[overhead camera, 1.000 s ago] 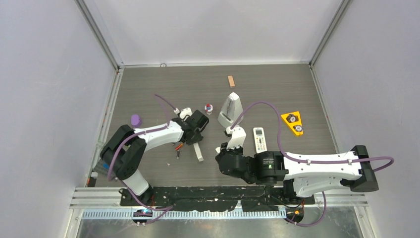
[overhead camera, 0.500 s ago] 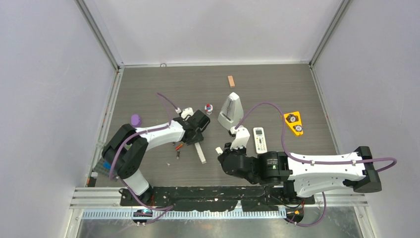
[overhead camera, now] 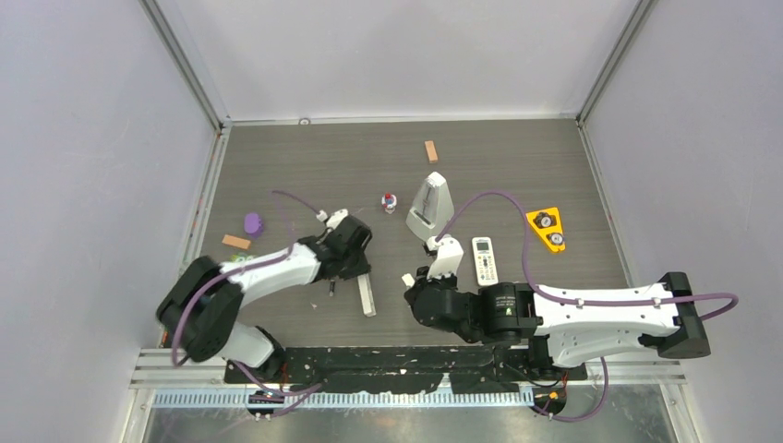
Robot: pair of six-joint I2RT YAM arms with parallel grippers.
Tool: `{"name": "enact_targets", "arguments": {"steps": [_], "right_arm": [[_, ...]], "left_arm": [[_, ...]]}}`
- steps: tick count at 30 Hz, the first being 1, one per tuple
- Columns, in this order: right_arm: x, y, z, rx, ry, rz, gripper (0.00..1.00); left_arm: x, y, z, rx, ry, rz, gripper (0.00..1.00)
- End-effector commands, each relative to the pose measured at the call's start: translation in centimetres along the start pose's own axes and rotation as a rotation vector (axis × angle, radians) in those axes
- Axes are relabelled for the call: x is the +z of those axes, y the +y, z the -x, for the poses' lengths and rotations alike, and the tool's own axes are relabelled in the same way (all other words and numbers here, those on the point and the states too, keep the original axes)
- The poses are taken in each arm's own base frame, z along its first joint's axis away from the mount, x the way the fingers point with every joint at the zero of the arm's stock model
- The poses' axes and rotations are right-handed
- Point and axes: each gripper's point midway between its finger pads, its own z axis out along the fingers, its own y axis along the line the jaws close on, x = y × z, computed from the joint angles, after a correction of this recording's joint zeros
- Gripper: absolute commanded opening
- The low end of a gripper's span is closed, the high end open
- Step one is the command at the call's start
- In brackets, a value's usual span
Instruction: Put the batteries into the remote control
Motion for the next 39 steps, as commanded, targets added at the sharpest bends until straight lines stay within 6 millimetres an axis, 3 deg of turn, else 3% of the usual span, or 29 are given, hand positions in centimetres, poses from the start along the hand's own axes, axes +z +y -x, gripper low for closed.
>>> {"name": "enact_targets", "arguments": {"steps": [1,6,8,16,26,39], "right_arm": [[-0.1,2.0,2.2,0.014,-0.061,0.034,0.11],[0.2,3.7,3.0,-0.036,-0.08,0.072,0.11],[0.0,4.9,3.8,-0.042,-0.093,0.1,0.11],[-0.6,7.3,5.7,-0.049,-0.138,0.178,0.11],[-0.3,8.8,6.5,-0.047,-0.166,0.203,0.11],[0.7,7.9,5.5,-0.044,-0.16,0.16,0.11]], "left_arm": [[-5.6,-5.9,2.7,-0.096,-0.127,-0.422,0.0],[-12.5,-8.5,4.5,-0.141,-0.243,-0.746,0.0],[-14.9,-8.9,4.2,-0.127,-0.242,-0.836,0.0],[-21.1,-8.7,4.1,-0.16,-0.285,-1.069,0.0],[-24.8,-8.6,4.2,-0.259,-0.285,-1.27,0.0],[-25.9,-8.3,4.3,-0.375,-0.269,-1.417,0.0]]}}
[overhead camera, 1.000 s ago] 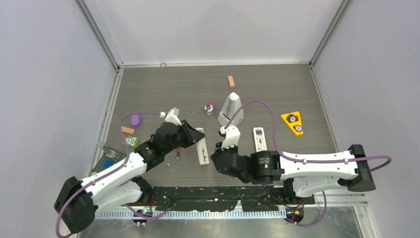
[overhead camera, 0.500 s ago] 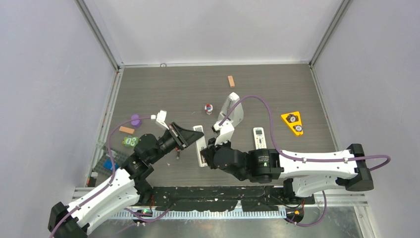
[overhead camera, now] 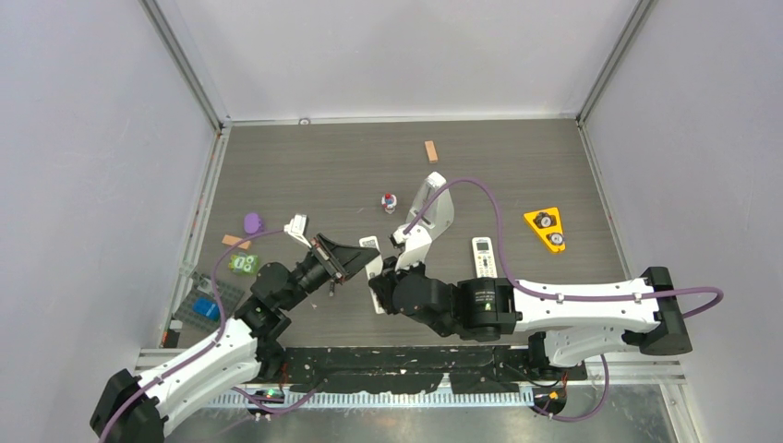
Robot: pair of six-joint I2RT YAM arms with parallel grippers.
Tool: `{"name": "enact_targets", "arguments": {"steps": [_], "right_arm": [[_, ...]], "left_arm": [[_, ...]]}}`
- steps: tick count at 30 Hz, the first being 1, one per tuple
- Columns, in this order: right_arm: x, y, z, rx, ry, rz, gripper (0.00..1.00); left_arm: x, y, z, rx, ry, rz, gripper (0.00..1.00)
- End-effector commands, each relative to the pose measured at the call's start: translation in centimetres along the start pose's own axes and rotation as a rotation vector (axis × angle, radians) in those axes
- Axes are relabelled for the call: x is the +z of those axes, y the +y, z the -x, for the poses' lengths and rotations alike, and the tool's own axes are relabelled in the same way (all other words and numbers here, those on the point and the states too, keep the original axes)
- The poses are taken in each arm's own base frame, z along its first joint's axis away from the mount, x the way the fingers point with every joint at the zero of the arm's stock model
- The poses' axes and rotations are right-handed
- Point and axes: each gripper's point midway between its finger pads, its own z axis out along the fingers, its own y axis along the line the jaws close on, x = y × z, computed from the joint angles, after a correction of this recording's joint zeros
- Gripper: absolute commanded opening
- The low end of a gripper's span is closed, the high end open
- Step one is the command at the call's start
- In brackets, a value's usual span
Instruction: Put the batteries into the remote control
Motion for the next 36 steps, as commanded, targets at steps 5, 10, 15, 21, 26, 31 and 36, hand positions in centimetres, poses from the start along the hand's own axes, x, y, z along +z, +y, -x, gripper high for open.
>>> {"name": "enact_targets", "arguments": {"steps": [5,10,15,21,26,31,36], "right_arm": [[-0.2,-0.3,1.7,0.051,-0.063,-0.022,0.11],[-0.2,-0.5,1.6,0.048,-0.066,-0.03,0.11],[-0.4,-0.8,1.8,0.081,-0.084,-0.024,0.11],[-0.8,-1.1,2.2,0.104,-0.106,-0.015,0.1],[-0.4,-0.7,1.6,0.083,-0.086,-0.009,0.1],[0.3,0.0,0.5,0.043,-0.042,-0.002,0.11],[0.5,0.2,-0.9,0.013,0.02,0.006,0.13]], "left_arm": [[-0.5,-4.7,1.2,-0.018,-0.047,-0.181,0.0],[-0.6,-4.9,1.3,-0.016,-0.051,-0.189,0.0],[-0.6,-4.4,1.2,-0.019,-0.049,-0.177,0.0],[-0.5,-4.4,1.2,-0.023,-0.05,-0.18,0.0],[-0.5,-4.5,1.2,-0.03,-0.051,-0.182,0.0],[-0.5,-4.7,1.4,-0.045,-0.061,-0.194,0.0],[-0.6,-5.0,1.9,-0.067,-0.09,-0.216,0.0]]}}
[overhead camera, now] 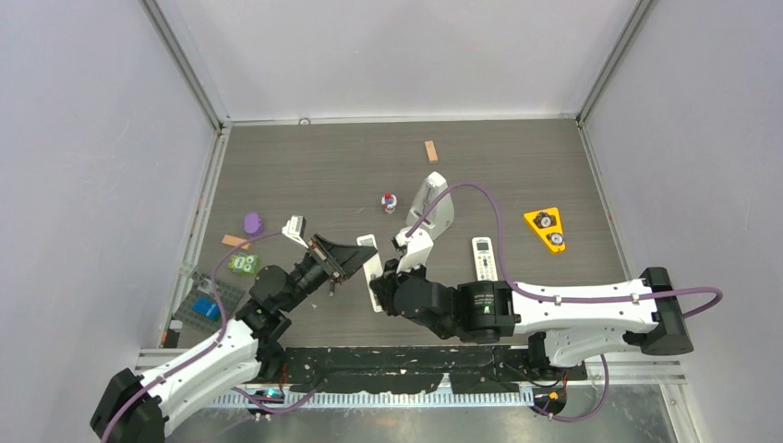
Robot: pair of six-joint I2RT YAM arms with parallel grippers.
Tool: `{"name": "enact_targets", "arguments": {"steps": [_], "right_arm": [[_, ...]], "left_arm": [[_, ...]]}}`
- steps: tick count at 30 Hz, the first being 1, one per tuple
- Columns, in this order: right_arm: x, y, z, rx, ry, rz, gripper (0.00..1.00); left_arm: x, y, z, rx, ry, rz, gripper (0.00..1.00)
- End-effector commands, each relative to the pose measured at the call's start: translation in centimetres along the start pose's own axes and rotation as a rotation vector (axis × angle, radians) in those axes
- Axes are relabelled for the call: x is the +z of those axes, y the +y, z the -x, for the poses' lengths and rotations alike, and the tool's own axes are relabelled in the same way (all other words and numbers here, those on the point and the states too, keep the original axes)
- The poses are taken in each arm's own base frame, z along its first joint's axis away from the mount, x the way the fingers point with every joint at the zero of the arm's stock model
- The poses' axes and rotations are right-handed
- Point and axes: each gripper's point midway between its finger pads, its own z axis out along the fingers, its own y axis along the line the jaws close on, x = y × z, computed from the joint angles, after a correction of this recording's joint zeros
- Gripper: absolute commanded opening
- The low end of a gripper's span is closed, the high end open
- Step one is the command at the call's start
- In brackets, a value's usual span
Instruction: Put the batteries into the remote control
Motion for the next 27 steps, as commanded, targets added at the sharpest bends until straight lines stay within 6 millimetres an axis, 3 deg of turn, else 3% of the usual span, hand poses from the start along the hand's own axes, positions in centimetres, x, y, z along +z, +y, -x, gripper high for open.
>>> {"name": "enact_targets", "arguments": {"steps": [1,7,14,21,27], "right_arm": [[0.1,0.6,-0.7,-0.015,0.046,0.011,0.14],[-0.2,0.4,-2.0,-0.019,0.104,0.019,0.19],[-0.2,0.6,-2.1,-0.034,0.118,0.015,0.26],[-1.1,0.9,0.6,-0.011,0.069,-0.002,0.42],[-1.5,0.6,2.5,-0.008,0.029,-0.039,0.48]], "left_arm": [[-0.2,-4.7,1.3,-0.036,-0.059,-0.18,0.0],[-0.6,-5.1,2.2,-0.072,-0.109,-0.221,0.0],[-0.8,-5.3,2.2,-0.075,-0.111,-0.231,0.0],[-1.0,-4.5,1.9,-0.066,-0.103,-0.215,0.0],[-1.0,-4.0,1.7,-0.067,-0.095,-0.204,0.0]]}}
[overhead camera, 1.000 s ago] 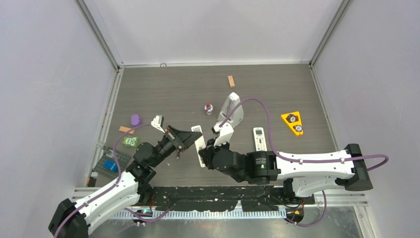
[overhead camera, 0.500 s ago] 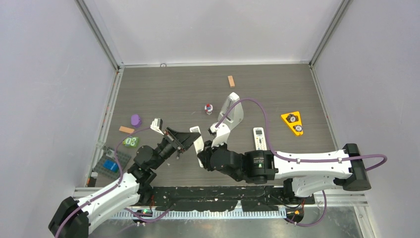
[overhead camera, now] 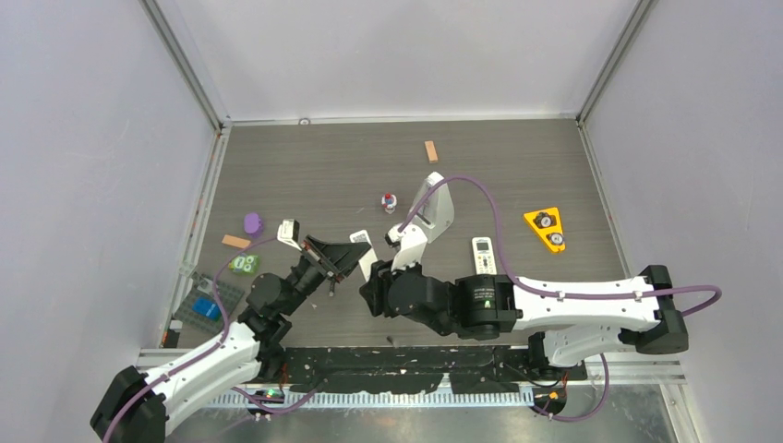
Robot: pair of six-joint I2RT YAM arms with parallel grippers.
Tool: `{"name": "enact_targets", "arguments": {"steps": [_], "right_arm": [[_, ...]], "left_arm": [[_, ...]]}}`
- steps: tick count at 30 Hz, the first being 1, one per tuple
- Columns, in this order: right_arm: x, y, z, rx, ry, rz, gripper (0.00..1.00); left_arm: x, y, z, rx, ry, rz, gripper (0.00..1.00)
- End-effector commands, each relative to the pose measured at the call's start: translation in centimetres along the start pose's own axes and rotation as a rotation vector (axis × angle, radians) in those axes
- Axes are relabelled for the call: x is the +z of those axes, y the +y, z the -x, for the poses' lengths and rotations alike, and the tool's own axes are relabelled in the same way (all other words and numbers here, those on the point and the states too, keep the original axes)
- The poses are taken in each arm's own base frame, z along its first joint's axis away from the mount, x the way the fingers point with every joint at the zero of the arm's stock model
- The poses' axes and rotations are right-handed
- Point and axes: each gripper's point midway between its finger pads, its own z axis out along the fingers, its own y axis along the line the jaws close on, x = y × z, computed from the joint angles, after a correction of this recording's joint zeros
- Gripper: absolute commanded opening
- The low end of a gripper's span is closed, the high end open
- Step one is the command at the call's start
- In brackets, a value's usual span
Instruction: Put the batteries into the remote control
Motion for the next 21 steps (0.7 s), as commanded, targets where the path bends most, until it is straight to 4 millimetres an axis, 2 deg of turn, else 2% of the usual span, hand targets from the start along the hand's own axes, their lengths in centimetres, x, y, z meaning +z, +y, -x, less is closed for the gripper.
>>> {"name": "enact_targets", "arguments": {"steps": [1,5,7,10,12,16,18,21], "right_arm": [[-0.7,-1.3,2.1,-0.012,-0.047,-0.076,0.48],[-0.5,-2.2,2.0,-0.039,-0.041,-0.114,0.47],[-1.0,-2.9,1.6,-0.033,-0.032,-0.117,0.49],[-1.6,-4.2,0.1,-0.013,0.004,-0.115,0.51],[-1.8,-5.3,-2.1,-0.023,0.062,-0.108,0.54],[-1.4,-7.2,-8.7,-0.074,0.255,-0.092,0.58],[-1.0,-8.7,-12.1,-0.107,0.351,-0.114,0.58],[-0.5,-8.4,-14.9,-0.152,0.434,-0.114,0.58]], "left_arm": [[-0.2,-3.1,0.3,-0.013,-0.011,-0.119,0.0],[0.1,-1.2,0.8,0.047,-0.042,-0.033,0.0],[0.2,1.5,1.2,0.12,-0.05,0.105,0.0],[0.0,3.6,2.3,0.268,-0.079,0.231,0.0],[-0.5,5.1,3.0,0.34,-0.095,0.311,0.0],[-2.5,7.6,4.5,0.436,-0.133,0.472,0.0],[-3.2,8.1,5.2,0.47,-0.158,0.51,0.0],[-3.8,8.4,5.6,0.492,-0.173,0.535,0.0]]}}
